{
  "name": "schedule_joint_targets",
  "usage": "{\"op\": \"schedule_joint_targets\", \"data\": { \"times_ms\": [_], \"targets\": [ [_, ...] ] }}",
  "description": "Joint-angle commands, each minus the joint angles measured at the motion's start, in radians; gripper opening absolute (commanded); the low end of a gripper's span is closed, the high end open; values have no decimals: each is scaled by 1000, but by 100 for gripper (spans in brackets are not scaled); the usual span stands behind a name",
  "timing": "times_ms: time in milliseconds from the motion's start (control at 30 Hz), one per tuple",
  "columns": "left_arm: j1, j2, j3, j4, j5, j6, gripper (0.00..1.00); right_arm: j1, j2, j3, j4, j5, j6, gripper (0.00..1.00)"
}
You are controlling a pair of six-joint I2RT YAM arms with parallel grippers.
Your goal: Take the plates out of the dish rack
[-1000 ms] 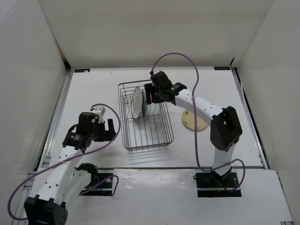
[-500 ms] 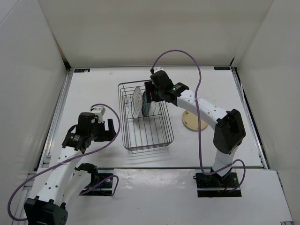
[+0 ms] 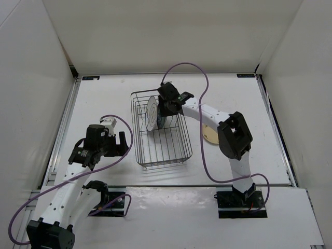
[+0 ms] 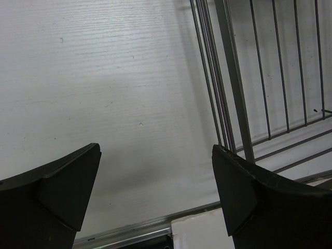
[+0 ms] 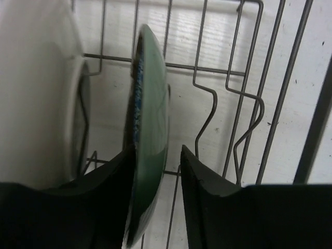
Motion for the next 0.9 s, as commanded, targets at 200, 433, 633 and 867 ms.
{"op": "schedule_joint_targets", "data": {
  "times_ms": [200, 433, 633, 867],
  "targets": [
    [-4, -22, 34, 3, 20, 3, 99, -2, 15, 45, -26, 183, 140, 17],
    [-4, -23, 34, 4, 23, 3, 99, -5, -8, 47, -39, 341, 238, 4],
    [-4, -22, 31, 4, 21, 3, 99, -10, -20, 50, -40, 390, 300, 0],
    [-6, -17, 31, 3, 21, 2, 99, -27, -128, 120, 1, 414, 191, 0]
  ]
}}
